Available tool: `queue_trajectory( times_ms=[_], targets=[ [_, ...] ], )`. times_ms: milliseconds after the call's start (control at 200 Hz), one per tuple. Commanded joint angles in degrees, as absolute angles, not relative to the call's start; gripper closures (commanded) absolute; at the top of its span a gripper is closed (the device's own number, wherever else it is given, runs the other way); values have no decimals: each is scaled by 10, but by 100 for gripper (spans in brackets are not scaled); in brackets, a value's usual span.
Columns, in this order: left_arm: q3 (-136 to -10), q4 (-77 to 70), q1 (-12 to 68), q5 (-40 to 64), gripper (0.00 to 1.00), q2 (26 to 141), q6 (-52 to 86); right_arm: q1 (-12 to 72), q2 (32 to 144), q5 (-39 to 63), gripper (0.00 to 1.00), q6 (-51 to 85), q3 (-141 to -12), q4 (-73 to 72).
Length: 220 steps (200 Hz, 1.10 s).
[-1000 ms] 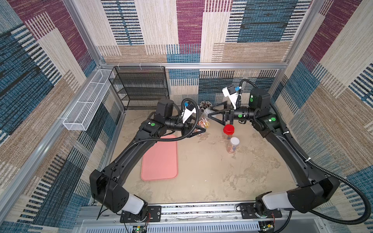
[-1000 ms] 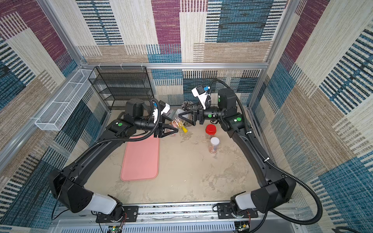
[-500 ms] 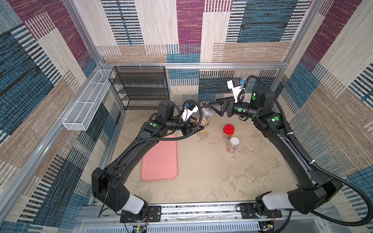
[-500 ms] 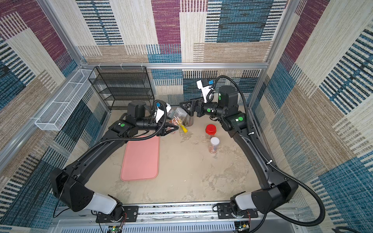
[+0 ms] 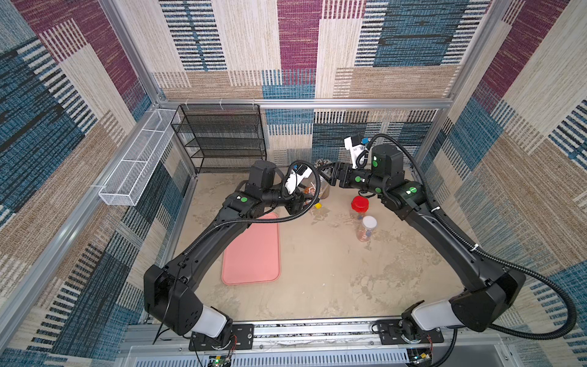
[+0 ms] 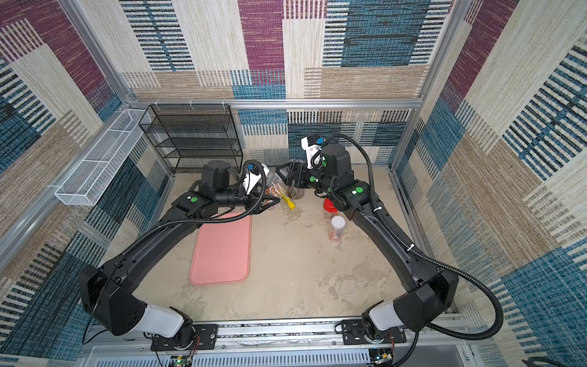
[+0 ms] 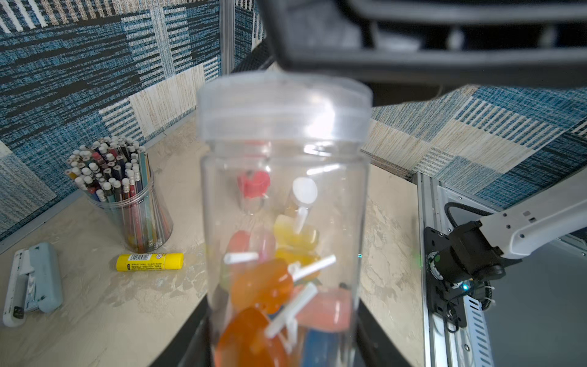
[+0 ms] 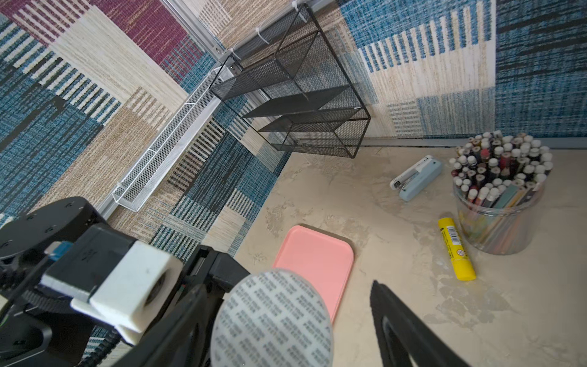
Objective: Pour the candies out of the jar
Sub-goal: Unscrew the lid from the jar.
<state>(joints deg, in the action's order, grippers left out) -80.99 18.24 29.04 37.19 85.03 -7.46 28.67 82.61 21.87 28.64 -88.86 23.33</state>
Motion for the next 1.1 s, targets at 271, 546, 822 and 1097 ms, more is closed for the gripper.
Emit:
queue_trajectory(
  times_ms=[271,546,822,1097],
  targets=[
    [-807,147,291,362,100,843,-81,301,839,193,27,304,-893,214],
    [-805,147,290,363,100,840,-78,301,837,198,42,305,-891,207],
    [-822,135,275,492,100,850,-60,298,821,258,50,215,-910,193],
    [-841,125,265,640,100,863,-35,250,796,460,52,139,-896,157]
  ],
)
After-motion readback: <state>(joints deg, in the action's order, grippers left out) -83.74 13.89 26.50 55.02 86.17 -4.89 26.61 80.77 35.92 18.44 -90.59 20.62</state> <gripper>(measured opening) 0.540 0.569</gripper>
